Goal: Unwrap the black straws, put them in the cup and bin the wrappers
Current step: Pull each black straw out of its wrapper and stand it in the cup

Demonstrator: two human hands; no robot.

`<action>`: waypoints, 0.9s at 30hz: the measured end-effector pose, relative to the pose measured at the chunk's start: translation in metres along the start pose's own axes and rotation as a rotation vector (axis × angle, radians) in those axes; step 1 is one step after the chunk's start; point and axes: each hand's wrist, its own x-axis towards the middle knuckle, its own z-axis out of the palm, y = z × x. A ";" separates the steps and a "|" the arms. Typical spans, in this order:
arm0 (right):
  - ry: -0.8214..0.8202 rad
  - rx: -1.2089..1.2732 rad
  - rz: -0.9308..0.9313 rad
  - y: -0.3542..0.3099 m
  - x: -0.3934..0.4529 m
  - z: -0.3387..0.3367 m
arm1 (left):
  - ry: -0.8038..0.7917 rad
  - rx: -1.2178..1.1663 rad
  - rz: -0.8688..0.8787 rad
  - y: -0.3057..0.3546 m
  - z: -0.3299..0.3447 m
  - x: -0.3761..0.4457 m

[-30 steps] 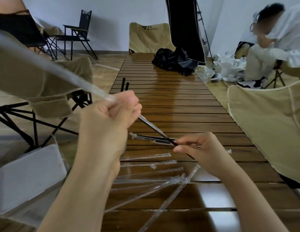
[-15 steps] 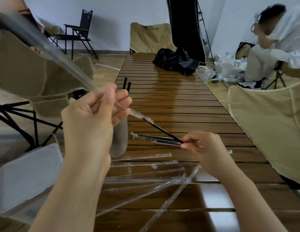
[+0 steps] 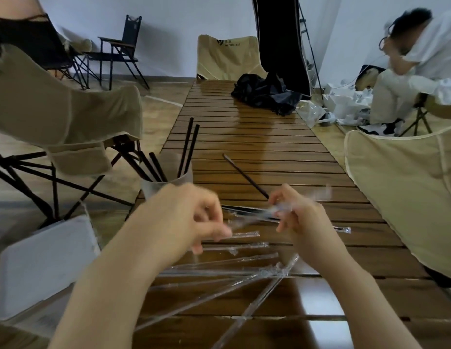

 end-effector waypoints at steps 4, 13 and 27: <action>0.091 0.127 -0.020 0.001 -0.002 0.000 | -0.087 0.146 -0.106 -0.017 0.027 0.014; 0.156 0.180 0.082 0.001 -0.002 -0.002 | 0.057 0.261 -0.251 -0.050 0.057 0.022; 0.299 0.445 0.127 -0.008 -0.001 -0.006 | 0.276 0.071 0.210 -0.014 0.050 0.025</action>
